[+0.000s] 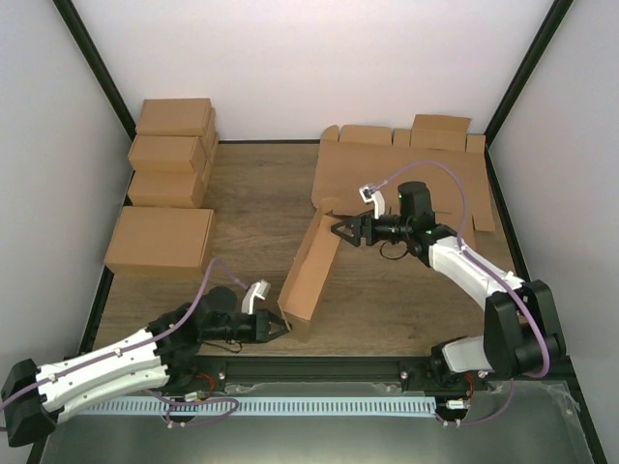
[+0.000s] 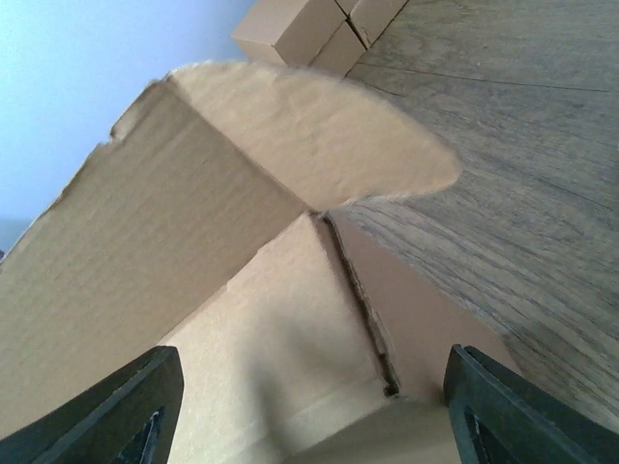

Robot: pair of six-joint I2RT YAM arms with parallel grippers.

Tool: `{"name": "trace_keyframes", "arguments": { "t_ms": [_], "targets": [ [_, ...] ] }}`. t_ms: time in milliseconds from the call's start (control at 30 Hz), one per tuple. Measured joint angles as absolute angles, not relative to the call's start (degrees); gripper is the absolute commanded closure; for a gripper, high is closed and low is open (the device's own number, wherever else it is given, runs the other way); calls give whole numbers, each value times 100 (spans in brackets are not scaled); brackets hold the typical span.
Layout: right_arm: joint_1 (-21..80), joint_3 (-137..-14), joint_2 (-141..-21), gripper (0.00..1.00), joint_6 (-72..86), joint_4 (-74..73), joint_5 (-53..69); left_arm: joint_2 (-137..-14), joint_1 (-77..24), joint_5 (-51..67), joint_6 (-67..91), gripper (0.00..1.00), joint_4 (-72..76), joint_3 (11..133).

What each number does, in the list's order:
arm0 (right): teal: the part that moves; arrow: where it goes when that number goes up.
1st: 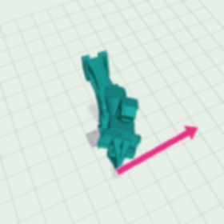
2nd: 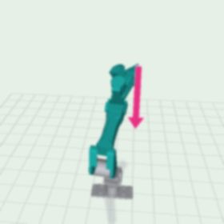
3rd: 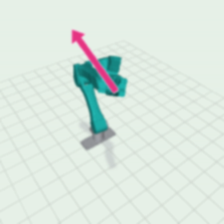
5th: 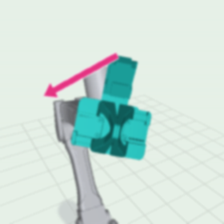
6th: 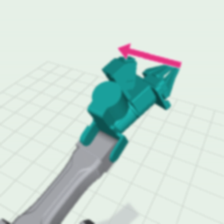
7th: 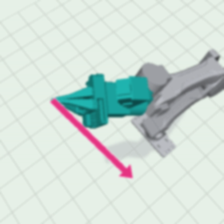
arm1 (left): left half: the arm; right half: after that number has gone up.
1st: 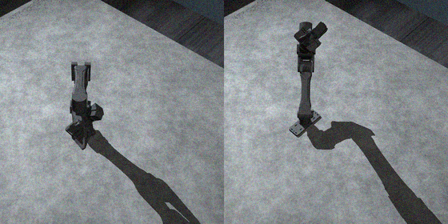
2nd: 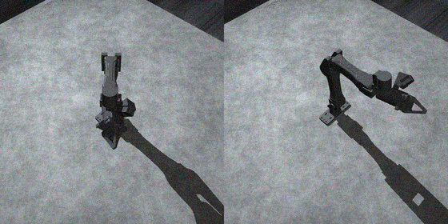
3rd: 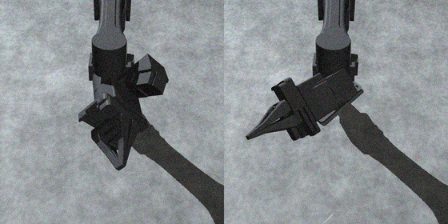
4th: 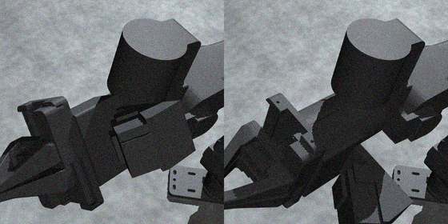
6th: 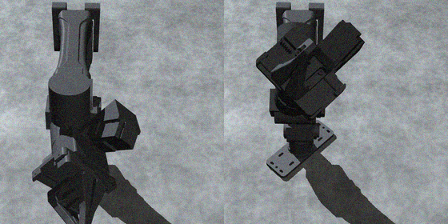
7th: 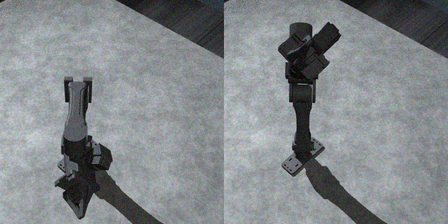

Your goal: Fold the paper box

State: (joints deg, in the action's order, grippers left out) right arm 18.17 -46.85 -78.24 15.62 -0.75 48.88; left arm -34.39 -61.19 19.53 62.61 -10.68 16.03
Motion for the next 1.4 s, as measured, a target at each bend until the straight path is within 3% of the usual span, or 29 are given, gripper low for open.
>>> {"name": "trace_keyframes", "arguments": {
  "t_ms": [533,900,1400],
  "targets": [
    [1693,-4504,-7065,30,1258,-585,4213,-3765,-4372,2663,5367,96,-1155,1612],
    [1651,-4049,-6062,30,1286,-1188,3583,-4388,-4202,2766,4569,95,-1514,2053],
    [1660,-3000,-4287,28,2504,-1623,3015,-3957,-4362,2860,4407,89,-1944,2176]
  ]
}}
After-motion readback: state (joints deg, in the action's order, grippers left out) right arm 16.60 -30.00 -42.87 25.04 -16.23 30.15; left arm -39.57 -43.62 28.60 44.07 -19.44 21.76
